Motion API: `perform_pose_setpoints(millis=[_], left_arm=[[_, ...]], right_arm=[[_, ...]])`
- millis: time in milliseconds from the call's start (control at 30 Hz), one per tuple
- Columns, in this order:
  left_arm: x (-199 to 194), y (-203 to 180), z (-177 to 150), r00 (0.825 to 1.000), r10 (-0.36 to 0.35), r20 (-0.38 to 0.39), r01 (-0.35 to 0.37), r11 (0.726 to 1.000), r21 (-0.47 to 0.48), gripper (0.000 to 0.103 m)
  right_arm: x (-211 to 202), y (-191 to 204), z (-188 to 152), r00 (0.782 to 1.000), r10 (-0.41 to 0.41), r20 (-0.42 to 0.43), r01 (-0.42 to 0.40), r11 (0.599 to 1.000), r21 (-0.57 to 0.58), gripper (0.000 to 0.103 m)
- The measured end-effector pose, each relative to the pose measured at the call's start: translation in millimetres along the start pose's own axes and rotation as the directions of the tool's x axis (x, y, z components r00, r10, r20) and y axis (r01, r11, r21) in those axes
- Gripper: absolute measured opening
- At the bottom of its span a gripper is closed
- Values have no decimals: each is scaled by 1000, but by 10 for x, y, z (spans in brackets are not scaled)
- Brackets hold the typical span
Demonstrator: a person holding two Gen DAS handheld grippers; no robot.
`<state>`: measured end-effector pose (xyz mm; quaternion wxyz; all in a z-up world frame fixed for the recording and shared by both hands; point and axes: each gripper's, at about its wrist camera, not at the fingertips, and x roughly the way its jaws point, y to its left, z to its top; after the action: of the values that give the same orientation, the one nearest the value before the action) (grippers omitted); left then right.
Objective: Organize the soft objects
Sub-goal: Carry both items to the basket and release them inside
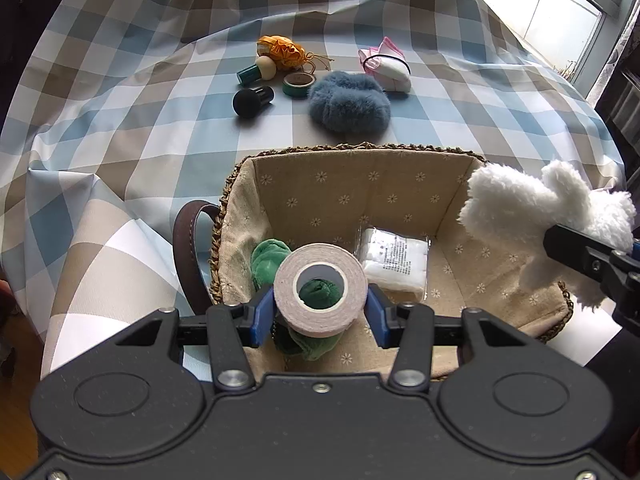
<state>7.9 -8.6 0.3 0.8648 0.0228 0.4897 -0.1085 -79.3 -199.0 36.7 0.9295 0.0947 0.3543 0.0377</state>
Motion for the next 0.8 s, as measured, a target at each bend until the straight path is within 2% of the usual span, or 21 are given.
perform_pose_setpoints(millis=[233,433,800], left_arm=[[7,-1,1,1000,3,0,-3,1000,4,48],[-16,-9,-5,1000,7,19,-7,1000,16,58],[-20,-10,5,1000,17,16,-17,1000,12,58]], right_arm=[[11,24,2,1000,0,-5,0,1000,-16,46],[11,7,0,1000,1,-7,-1,1000,-8,47],[34,-3,17,1000,0,-15,0,1000,-1,49]])
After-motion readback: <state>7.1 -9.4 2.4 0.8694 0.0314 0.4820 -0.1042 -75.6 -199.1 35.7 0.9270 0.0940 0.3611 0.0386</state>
